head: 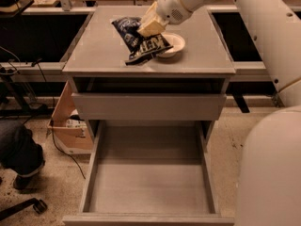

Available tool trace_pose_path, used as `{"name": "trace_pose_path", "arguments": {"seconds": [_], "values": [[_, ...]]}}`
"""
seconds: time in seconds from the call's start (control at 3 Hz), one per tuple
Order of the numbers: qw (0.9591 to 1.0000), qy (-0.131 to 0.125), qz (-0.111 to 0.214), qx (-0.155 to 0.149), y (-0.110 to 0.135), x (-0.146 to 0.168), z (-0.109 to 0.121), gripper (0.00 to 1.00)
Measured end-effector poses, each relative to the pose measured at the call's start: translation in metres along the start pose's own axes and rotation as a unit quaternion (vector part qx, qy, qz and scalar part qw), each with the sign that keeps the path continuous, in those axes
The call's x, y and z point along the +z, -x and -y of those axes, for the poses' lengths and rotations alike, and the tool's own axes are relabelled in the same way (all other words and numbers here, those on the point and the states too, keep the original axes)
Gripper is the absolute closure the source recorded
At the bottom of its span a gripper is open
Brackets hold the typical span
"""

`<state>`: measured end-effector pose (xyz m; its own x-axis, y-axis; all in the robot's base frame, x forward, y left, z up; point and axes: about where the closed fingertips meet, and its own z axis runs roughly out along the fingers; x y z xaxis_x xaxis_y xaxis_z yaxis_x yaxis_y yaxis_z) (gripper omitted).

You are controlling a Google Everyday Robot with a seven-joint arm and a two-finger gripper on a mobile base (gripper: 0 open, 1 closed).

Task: Pick blue chip bag from middle drawer and place on counter

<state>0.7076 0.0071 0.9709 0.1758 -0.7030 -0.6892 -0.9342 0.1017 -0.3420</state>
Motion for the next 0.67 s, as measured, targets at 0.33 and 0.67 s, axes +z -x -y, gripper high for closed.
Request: {"name": "trace_pose_path", "arguments": {"seconds": [0.33,0.67], "values": [[0.9993,-0.035,0.008,0.011,-0.004,0.02,0.031,1.0],[0.9975,-0.062,0.027,0.021,-0.012,0.05,0.052,1.0]]}}
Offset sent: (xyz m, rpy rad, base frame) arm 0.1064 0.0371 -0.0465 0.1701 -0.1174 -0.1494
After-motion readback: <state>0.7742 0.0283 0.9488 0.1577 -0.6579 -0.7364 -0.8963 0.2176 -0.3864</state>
